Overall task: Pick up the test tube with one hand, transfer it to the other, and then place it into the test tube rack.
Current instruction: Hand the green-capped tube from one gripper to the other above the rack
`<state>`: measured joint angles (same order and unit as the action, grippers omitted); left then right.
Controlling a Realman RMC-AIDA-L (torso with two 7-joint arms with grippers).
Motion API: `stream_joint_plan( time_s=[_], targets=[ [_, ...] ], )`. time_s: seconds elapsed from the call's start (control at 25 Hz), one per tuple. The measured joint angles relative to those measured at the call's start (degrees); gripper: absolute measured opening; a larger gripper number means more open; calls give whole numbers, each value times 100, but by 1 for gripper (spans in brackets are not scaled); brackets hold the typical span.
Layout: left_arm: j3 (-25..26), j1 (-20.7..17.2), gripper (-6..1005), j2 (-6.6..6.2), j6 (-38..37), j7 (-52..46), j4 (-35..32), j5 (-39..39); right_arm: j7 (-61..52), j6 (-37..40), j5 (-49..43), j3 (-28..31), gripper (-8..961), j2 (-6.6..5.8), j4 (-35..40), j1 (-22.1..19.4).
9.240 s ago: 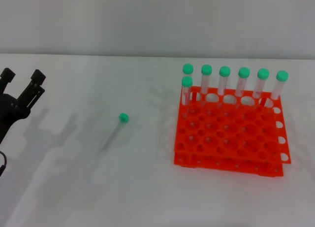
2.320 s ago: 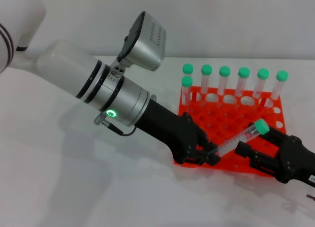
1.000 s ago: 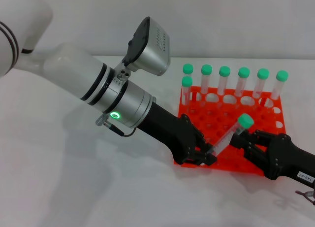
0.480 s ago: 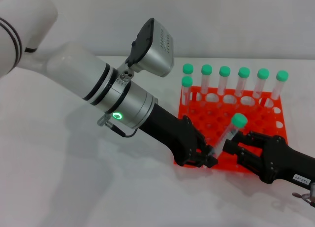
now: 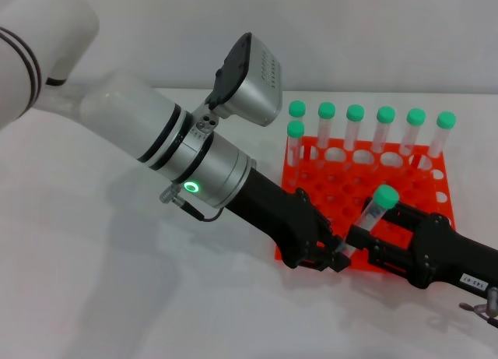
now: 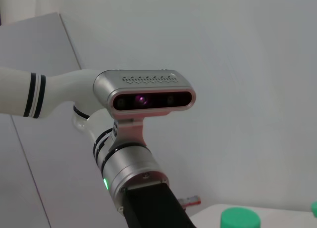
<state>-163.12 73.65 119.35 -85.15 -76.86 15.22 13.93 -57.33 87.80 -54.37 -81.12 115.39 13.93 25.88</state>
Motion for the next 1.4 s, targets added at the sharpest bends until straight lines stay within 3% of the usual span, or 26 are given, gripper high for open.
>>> stream_joint_plan(
  time_s=[0.16, 0.4, 0.56, 0.8, 1.4],
  targets=[
    [0, 0, 203, 0, 0, -16, -1, 51, -6, -11, 26, 7, 663, 12, 2, -11],
    [0, -26, 203, 0, 0, -35, -2, 86, -19, 7, 31, 34, 609, 27, 5, -33],
    [0, -32, 203, 0, 0, -67, -2, 154, -27, 40, 36, 18, 383, 41, 15, -25],
    [1, -20, 204, 1, 1, -67, -2, 185, -36, 40, 36, 14, 198, 54, 14, -18],
    [-2, -20, 205, -12, 142, -181, 49, 2, -22, 41, 53, 40, 198, 53, 13, -37]
  ],
)
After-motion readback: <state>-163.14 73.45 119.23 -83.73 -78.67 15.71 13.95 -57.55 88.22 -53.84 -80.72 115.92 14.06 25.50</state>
